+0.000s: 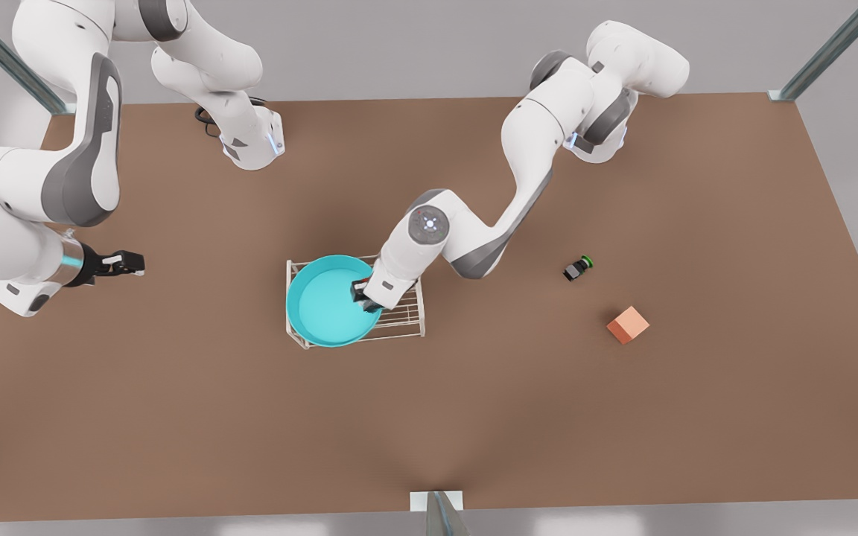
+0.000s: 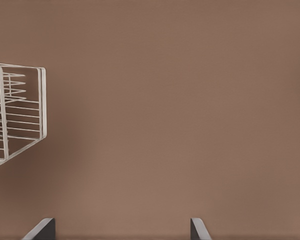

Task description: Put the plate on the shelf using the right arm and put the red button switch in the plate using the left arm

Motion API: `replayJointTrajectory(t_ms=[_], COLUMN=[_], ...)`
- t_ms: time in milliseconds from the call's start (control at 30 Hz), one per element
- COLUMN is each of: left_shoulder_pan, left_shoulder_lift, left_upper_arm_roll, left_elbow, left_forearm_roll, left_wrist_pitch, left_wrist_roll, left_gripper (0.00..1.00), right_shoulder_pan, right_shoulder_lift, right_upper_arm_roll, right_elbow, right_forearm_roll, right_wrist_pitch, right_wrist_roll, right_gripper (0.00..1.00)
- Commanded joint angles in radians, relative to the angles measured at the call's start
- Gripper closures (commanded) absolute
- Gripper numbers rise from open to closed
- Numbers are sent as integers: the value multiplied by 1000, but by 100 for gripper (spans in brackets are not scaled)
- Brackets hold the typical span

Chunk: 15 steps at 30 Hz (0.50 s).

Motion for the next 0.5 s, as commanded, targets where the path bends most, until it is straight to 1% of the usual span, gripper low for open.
replayJointTrajectory(t_ms=[0,33,67,100,133,167,200,233,267,300,333,367,400,467], left_shoulder_pan=[0,7,26,98,243,342,411,473,519,551,547,540,540,582], left_shoulder_lift=[-5,-11,-45,-106,-208,-255,-278,-280,-326,-425,-608,-673,-682,-673], left_upper_arm_roll=[1,1,2,1,2,2,2,2,2,1,1,1,5,5], left_elbow=[1,1,-2,-1,-1,-1,-2,-2,-1,-132,-422,-504,-492,-449], left_forearm_roll=[-3,-3,3,6,98,189,264,299,307,299,292,266,206,201], left_wrist_pitch=[15,-14,-97,-374,-743,-882,-953,-1001,-1022,-955,-746,-719,-775,-830], left_wrist_roll=[-306,-303,-294,-220,136,380,604,749,835,936,977,979,981,979], left_gripper=[0,0,0,0,0,0,0,0,0,0,0,0,0,0], right_shoulder_pan=[-2,-4,-4,-4,-4,-2,-1,1,2,2,4,5,7,7], right_shoulder_lift=[-1,-1,-1,-4,-8,-13,-21,-30,-31,-33,-33,-41,-44,-45], right_upper_arm_roll=[0,0,0,0,1,1,1,1,3,1,3,3,4,3], right_elbow=[-1,-1,-1,1,4,10,16,21,36,44,44,44,42,42], right_forearm_roll=[1,4,4,4,4,7,7,6,7,7,7,6,7,7], right_wrist_pitch=[2,2,0,-1,-6,-14,-17,-24,-25,-26,-28,-37,-37,-37], right_wrist_roll=[7,4,3,4,3,0,7,11,14,14,15,32,34,34], right_gripper=[0,0,0,0,0,0,0,0,0,0,0,0,0,0])
